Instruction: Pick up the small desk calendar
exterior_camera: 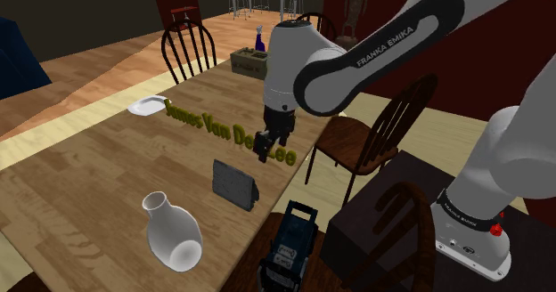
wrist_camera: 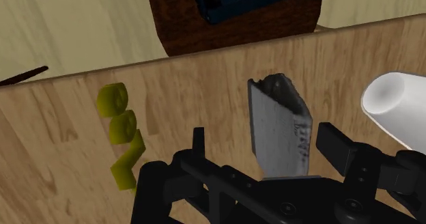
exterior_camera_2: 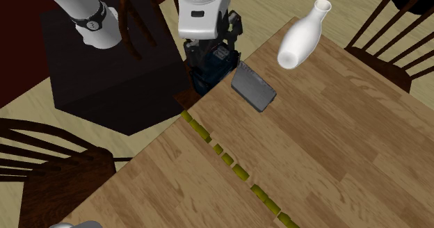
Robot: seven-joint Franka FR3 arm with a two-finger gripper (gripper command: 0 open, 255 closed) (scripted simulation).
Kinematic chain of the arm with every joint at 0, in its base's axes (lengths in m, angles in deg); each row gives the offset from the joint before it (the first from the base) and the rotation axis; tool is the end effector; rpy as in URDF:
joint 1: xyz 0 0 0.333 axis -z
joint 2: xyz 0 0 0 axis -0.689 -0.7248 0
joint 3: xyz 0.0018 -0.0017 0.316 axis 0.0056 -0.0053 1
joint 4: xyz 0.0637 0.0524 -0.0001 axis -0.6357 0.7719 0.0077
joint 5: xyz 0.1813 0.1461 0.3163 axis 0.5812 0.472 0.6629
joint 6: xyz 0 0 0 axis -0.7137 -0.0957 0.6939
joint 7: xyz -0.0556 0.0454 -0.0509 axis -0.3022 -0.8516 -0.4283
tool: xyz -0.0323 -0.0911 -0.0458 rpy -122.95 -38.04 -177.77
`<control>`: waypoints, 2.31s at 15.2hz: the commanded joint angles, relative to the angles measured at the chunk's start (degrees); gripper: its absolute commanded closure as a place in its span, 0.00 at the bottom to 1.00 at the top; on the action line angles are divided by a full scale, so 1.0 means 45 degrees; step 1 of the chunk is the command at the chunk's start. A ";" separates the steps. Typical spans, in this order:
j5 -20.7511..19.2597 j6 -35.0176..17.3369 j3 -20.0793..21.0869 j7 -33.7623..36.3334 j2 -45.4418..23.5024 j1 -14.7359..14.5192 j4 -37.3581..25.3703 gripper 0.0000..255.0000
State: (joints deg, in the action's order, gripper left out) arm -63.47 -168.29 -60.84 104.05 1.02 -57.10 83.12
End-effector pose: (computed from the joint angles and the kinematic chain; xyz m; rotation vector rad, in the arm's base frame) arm 0.4246 0.3061 0.3642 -3.0275 -0.3130 -0.1259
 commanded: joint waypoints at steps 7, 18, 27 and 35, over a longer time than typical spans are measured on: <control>-0.1816 -0.1229 0.0295 0.1353 -0.3121 -0.0920 -0.1821 0.00; -0.2373 -0.2188 0.0030 0.1691 -0.3982 -0.1121 -0.1662 1.00; -0.2197 -0.1907 0.0129 0.1591 -0.3700 -0.1051 -0.1679 1.00; -0.1558 -0.0710 0.0400 0.1194 -0.2715 -0.0832 -0.1966 1.00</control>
State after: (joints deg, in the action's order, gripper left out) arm -71.02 -172.35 -59.22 109.84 -12.03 -61.07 74.38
